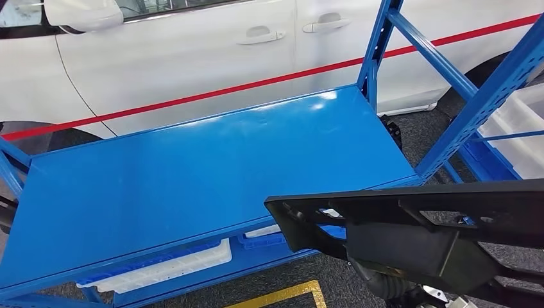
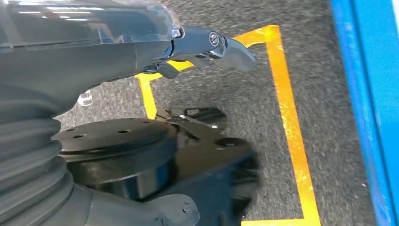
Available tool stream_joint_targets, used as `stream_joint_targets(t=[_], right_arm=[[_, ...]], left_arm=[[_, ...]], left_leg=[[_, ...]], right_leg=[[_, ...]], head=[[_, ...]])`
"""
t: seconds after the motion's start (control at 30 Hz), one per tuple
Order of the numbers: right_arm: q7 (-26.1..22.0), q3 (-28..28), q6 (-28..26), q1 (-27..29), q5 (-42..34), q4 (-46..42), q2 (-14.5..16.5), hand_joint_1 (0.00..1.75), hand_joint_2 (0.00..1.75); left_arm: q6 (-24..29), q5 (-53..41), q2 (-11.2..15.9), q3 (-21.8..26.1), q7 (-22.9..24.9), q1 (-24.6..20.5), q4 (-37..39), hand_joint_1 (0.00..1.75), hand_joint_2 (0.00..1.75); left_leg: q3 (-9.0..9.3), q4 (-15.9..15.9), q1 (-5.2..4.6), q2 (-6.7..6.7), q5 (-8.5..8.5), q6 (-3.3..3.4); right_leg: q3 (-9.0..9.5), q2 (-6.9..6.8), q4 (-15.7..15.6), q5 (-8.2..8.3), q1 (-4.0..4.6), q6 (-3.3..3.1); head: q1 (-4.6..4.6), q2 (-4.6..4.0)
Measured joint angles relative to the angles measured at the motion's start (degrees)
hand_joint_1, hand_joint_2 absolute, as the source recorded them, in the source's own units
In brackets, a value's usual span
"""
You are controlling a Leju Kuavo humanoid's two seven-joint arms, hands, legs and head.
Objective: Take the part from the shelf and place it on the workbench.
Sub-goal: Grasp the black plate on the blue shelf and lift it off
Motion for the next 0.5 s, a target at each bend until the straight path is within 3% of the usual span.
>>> stream_joint_targets(t=[0.07, 0.13, 0.2, 0.23, 0.27, 0.33, 0.37, 0.4, 0.43, 0.5], right_arm=[[0.20, 0.31, -0.19, -0.31, -0.12, 0.01, 0.05, 1.75, 1.75], [0.45, 0.67, -0.37, -0.57, -0.28, 0.05, 0.12, 1.75, 1.75], [0.64, 1.13, -0.61, -0.66, -0.47, 0.19, 0.15, 1.75, 1.75], [0.72, 1.38, -0.79, -0.68, -0.52, 0.31, 0.16, 1.75, 1.75], [0.78, 1.62, -0.97, -0.70, -0.57, 0.46, 0.18, 1.75, 1.75], [0.90, 2.04, -1.21, -0.72, -0.66, 0.80, 0.21, 1.75, 1.75], [0.93, 2.22, -1.25, -0.73, -0.71, 0.97, 0.22, 1.75, 1.75], [0.95, 2.39, -1.26, -0.74, -0.74, 1.11, 0.22, 1.75, 1.75], [0.96, 2.54, -1.28, -0.76, -0.76, 1.22, 0.22, 1.75, 1.75], [0.99, 2.91, -1.33, -0.94, -0.77, 1.37, 0.23, 1.75, 1.75]], left_arm=[[0.27, -0.09, 0.08, 0.00, 0.15, -0.17, 0.00, 0.00, 1.75], [0.40, -0.23, 0.12, 0.00, 0.25, -0.25, 0.00, 0.00, 1.75], [0.44, -0.31, 0.13, 0.00, 0.38, -0.20, 0.00, 0.00, 1.75], [0.44, -0.32, 0.15, 0.01, 0.45, -0.18, 0.00, 0.00, 1.75], [0.45, -0.32, 0.18, 0.01, 0.52, -0.15, 0.00, 0.00, 1.75], [0.46, -0.31, 0.26, 0.02, 0.63, -0.14, 0.00, 0.00, 1.75], [0.47, -0.31, 0.29, 0.02, 0.65, -0.13, 0.00, 0.00, 1.75], [0.47, -0.31, 0.32, 0.02, 0.67, -0.12, 0.00, 0.00, 1.75], [0.47, -0.31, 0.33, 0.02, 0.70, -0.11, 0.00, 0.00, 1.75], [0.52, -0.32, 0.36, 0.04, 0.87, -0.10, 0.00, 0.00, 1.75]], left_leg=[[5.17, -7.90, -0.36, -0.01, -0.27, 0.74], [6.40, -10.88, -0.74, -0.01, -0.55, 1.27], [5.76, -11.60, -0.59, 0.13, 1.04, 1.90], [5.21, -11.99, -0.45, 0.25, 1.98, 2.27], [4.51, -12.23, -0.32, 0.36, 2.86, 2.56], [2.65, -11.96, -0.40, 0.47, 4.20, 2.86], [1.61, -11.66, -0.41, 0.49, 4.81, 2.80], [0.49, -11.26, -0.40, 0.50, 5.39, 2.69], [-0.67, -10.74, -0.37, 0.51, 5.90, 2.52], [-2.92, -9.37, -0.32, 0.49, 6.61, 2.08]], right_leg=[[-0.52, -0.10, -0.05, 1.06, -0.04, 0.51], [-0.52, -0.27, -0.57, 2.25, -0.22, 1.28], [-0.75, -0.21, -0.62, 2.10, -0.33, 1.92], [-1.15, -0.06, 0.41, 0.37, -0.34, 2.14], [-1.78, 0.11, 2.55, -2.41, -0.37, 2.33], [-3.24, 0.36, 9.32, -8.10, -0.46, 2.72], [-3.64, 0.39, 12.52, -9.14, -0.51, 2.94], [-3.45, 0.40, 14.49, -8.69, -0.59, 3.14], [-2.45, 0.41, 14.68, -7.18, -0.72, 3.30], [2.35, 0.40, 9.64, -4.69, -1.07, 3.55]], head=[[0.03, -0.01], [-0.08, -0.01], [-0.15, 0.00], [-0.06, 0.00], [0.02, 0.00], [0.10, 0.00], [0.11, 0.00], [0.12, 0.00], [0.14, 0.00], [0.15, 0.00]])
